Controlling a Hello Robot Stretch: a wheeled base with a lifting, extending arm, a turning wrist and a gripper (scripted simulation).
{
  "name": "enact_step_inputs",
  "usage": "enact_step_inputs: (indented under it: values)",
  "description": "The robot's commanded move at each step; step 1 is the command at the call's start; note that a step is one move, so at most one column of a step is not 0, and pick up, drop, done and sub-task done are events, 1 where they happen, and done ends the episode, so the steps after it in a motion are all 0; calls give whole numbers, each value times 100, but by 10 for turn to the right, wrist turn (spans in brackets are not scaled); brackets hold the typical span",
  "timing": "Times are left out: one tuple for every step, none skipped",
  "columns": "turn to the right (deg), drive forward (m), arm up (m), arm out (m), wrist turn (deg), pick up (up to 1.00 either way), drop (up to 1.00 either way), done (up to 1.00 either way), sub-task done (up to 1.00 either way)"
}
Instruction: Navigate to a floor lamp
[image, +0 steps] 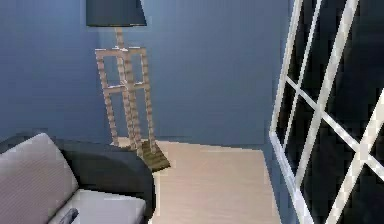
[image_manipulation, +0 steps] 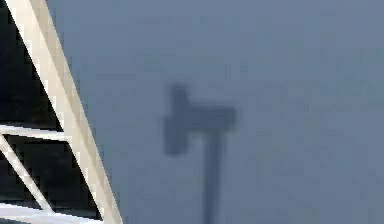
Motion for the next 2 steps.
enact_step_inputs:
  values:
    - [0, 100, 0, 0, 0, 0, 0, 0, 0]
    - [-300, 0, 0, 0, 0, 0, 0, 0, 0]
